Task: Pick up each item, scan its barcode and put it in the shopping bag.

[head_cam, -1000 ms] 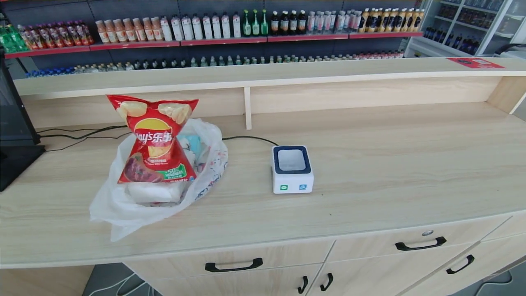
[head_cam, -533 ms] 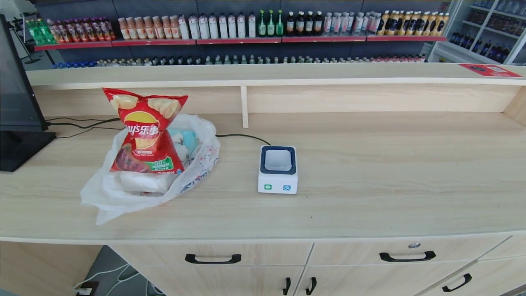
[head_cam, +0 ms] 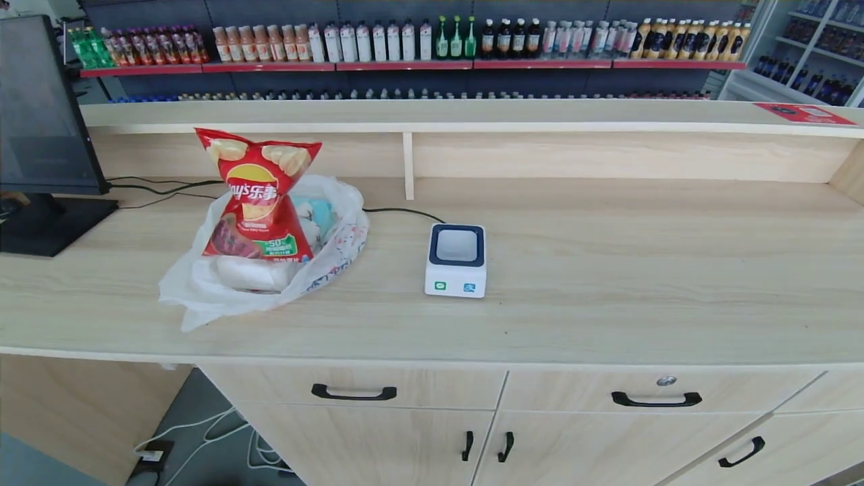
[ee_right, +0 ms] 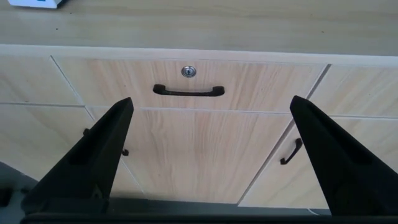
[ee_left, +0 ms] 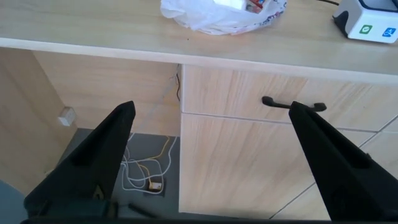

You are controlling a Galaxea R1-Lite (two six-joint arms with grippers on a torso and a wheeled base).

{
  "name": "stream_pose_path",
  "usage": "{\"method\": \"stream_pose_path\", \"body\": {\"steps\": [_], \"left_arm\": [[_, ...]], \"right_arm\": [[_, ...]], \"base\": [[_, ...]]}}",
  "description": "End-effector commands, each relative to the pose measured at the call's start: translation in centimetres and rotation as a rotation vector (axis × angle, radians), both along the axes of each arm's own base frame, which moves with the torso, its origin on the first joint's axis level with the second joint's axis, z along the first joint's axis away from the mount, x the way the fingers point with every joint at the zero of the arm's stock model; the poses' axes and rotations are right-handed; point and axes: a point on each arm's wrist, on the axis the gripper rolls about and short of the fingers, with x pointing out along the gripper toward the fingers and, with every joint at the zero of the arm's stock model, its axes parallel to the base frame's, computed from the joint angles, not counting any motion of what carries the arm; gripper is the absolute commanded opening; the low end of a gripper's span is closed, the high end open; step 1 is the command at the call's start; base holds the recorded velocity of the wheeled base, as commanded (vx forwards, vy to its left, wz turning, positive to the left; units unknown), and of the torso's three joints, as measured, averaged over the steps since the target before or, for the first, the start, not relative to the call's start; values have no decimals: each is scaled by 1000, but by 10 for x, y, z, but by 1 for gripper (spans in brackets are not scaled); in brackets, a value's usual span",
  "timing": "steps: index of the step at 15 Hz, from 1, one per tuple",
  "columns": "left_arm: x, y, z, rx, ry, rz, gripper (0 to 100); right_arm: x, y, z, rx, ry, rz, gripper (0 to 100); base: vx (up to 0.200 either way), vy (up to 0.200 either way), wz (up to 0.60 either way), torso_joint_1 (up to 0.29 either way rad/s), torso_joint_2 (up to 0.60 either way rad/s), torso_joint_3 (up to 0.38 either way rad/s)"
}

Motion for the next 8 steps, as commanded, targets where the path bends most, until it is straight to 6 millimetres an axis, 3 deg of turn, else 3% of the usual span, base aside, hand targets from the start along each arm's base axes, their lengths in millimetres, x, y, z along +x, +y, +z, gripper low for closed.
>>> {"method": "stream_pose_path", "body": {"steps": [1, 8], "left_arm": [[0, 0, 0, 0, 1, 3, 100], [0, 0, 0, -2, 0, 2, 100]], "right_arm": [[0, 0, 0, 1, 1, 0, 100], [0, 0, 0, -1, 1, 0, 100]], "base": [[-200, 0, 0, -12, -2, 2], [-200, 0, 0, 2, 3, 4]]}}
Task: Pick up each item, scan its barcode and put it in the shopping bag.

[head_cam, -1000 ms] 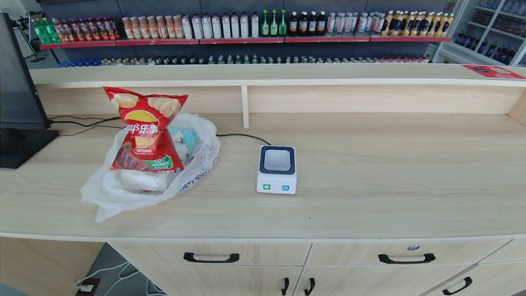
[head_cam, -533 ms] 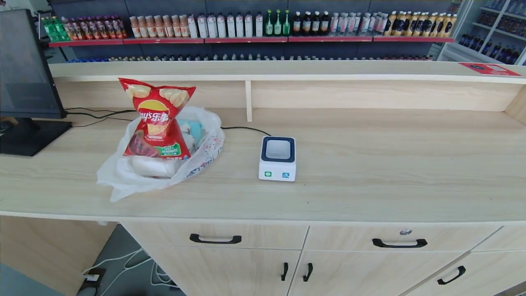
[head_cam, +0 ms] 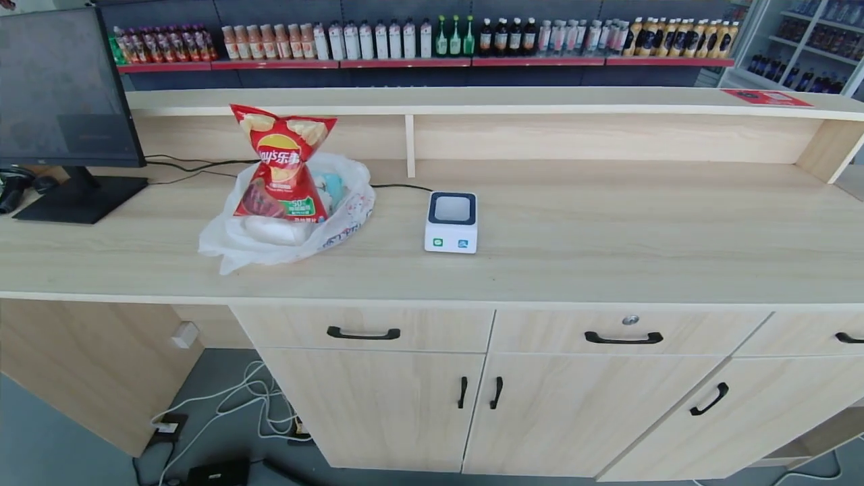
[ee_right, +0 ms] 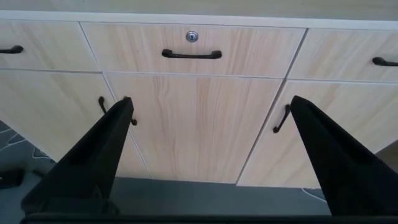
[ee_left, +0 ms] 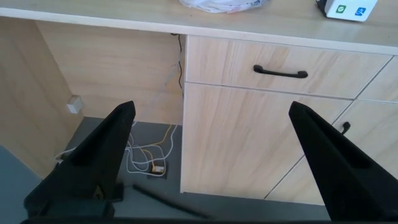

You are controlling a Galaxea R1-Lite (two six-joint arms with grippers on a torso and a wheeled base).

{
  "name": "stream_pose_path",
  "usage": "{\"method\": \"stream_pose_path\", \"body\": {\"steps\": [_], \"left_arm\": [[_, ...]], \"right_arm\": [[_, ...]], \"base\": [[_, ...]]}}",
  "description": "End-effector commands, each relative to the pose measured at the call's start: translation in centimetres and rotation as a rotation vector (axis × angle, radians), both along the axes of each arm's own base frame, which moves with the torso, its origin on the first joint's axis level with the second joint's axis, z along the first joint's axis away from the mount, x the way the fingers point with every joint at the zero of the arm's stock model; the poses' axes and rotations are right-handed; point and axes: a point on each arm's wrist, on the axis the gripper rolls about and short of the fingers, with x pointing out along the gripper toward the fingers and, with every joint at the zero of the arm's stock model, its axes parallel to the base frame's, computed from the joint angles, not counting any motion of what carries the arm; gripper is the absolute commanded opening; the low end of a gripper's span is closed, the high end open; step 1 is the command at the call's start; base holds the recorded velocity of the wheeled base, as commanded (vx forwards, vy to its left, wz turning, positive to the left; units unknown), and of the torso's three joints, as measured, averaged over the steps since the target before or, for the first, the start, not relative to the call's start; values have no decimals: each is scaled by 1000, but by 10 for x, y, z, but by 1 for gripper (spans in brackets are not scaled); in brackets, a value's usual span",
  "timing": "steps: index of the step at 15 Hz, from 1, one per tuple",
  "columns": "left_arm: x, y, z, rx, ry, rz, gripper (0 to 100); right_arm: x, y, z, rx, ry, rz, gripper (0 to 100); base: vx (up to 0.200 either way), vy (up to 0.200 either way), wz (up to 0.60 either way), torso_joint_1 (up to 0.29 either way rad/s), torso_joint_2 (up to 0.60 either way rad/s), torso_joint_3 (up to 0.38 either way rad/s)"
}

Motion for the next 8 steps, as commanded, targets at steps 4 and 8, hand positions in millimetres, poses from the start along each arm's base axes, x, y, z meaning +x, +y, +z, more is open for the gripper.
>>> {"method": "stream_pose_path", "body": {"steps": [4, 8], "left_arm": [[0, 0, 0, 1, 0, 1, 100], [0, 0, 0, 6, 0, 0, 100]], "right_arm": [[0, 0, 0, -2, 1, 0, 100], [0, 0, 0, 5, 3, 0, 100]], "base": [[-200, 0, 0, 1, 4, 1], [-150, 0, 0, 1, 2, 1]]}}
